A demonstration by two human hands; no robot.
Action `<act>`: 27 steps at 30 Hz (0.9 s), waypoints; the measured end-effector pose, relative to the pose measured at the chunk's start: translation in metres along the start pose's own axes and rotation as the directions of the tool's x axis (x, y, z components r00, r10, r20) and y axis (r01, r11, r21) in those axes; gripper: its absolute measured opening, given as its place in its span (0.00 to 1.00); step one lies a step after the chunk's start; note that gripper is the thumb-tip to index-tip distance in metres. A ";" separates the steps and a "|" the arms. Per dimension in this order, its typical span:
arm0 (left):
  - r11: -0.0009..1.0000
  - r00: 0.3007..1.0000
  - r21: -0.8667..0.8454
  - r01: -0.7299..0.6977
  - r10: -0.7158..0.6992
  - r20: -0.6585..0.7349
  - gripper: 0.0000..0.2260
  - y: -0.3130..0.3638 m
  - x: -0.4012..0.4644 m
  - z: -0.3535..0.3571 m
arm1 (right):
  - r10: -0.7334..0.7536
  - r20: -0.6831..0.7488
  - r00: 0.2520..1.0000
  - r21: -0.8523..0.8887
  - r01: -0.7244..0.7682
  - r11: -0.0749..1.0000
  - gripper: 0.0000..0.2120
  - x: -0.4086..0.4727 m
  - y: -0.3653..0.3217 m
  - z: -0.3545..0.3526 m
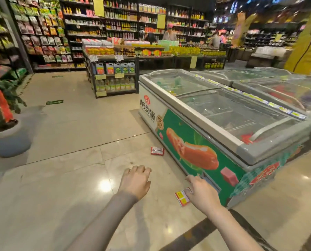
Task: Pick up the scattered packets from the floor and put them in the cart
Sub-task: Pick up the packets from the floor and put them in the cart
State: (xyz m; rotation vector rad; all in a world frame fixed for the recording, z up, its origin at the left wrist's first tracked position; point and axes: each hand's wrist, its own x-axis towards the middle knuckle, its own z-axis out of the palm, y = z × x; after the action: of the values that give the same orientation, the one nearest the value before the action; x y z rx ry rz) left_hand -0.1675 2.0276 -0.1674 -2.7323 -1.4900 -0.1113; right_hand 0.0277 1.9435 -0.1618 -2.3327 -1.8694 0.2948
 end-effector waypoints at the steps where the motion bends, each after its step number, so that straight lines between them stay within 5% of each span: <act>1: 1.000 1.000 0.019 0.002 -0.002 0.014 0.18 -0.008 0.028 0.005 | 0.004 0.009 1.000 -0.005 -0.004 1.000 0.19 0.029 0.004 0.003; 14: 0.997 0.989 -0.074 0.036 -0.025 0.143 0.18 -0.121 0.346 0.088 | 0.065 0.192 0.979 0.028 -0.072 0.997 0.20 0.379 0.030 0.030; 27: 0.988 0.948 -0.154 0.023 0.027 0.317 0.19 -0.260 0.661 0.248 | 0.249 0.339 0.907 0.043 -0.280 0.959 0.18 0.703 0.041 0.146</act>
State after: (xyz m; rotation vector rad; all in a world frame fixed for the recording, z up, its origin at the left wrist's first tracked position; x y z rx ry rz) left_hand -0.0165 2.7371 -0.3669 -2.9914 -1.6123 0.2377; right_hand 0.1797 2.6178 -0.3591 -2.6016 -1.6103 0.8329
